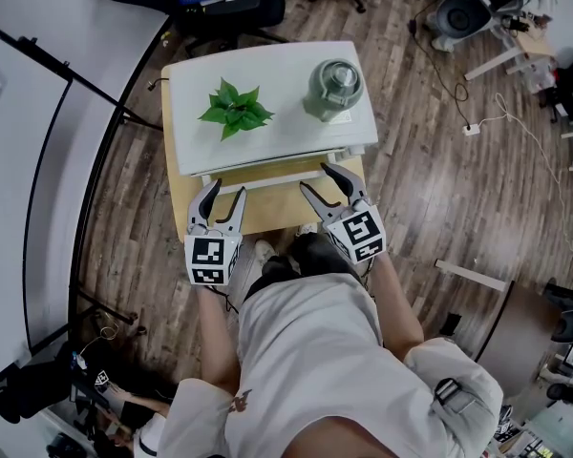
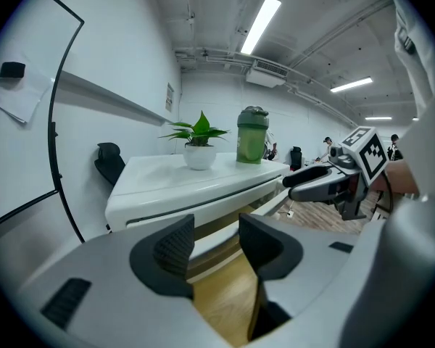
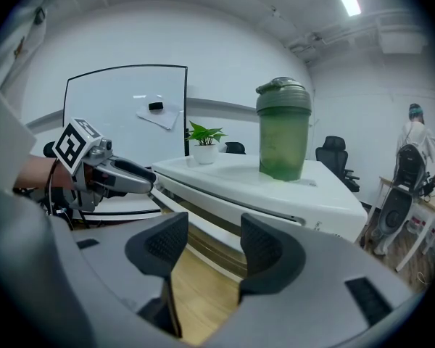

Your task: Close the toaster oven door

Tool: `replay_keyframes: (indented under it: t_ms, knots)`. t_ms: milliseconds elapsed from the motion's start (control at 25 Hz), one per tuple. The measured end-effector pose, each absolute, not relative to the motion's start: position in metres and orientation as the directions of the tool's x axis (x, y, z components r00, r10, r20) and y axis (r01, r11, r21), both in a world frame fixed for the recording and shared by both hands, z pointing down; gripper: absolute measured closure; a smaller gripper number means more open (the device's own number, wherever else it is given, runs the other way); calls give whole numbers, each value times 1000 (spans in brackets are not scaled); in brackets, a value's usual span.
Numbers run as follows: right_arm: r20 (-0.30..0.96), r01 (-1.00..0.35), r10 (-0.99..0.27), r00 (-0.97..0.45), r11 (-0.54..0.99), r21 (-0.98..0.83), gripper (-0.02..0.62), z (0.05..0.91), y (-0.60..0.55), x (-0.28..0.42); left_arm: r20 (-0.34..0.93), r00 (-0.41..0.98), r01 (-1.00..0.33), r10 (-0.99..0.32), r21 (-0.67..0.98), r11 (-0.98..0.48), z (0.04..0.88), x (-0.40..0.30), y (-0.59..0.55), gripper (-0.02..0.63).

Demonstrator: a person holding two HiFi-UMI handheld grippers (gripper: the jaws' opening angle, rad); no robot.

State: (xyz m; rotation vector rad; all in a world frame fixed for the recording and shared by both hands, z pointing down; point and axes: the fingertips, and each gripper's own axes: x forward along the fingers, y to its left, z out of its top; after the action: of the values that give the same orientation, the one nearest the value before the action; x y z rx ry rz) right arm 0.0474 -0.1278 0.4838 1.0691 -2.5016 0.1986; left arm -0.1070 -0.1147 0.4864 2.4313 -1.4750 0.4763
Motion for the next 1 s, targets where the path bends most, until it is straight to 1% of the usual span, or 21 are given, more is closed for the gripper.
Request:
replay_keyframes:
  t_ms: [440, 680, 1000]
  knots:
    - [404, -729, -671, -622, 685, 16, 368, 482, -135, 47, 395, 431, -893, -812, 56, -446, 486, -108, -120, 417]
    - [396, -757, -702, -592, 653, 26, 367, 480, -137, 47, 378, 410, -904, -830, 46, -426, 485, -109, -118, 411]
    - [347, -745, -725, -595, 660, 102, 371, 450, -112, 38, 296, 399, -911, -868, 17, -413, 454, -101, -97, 408]
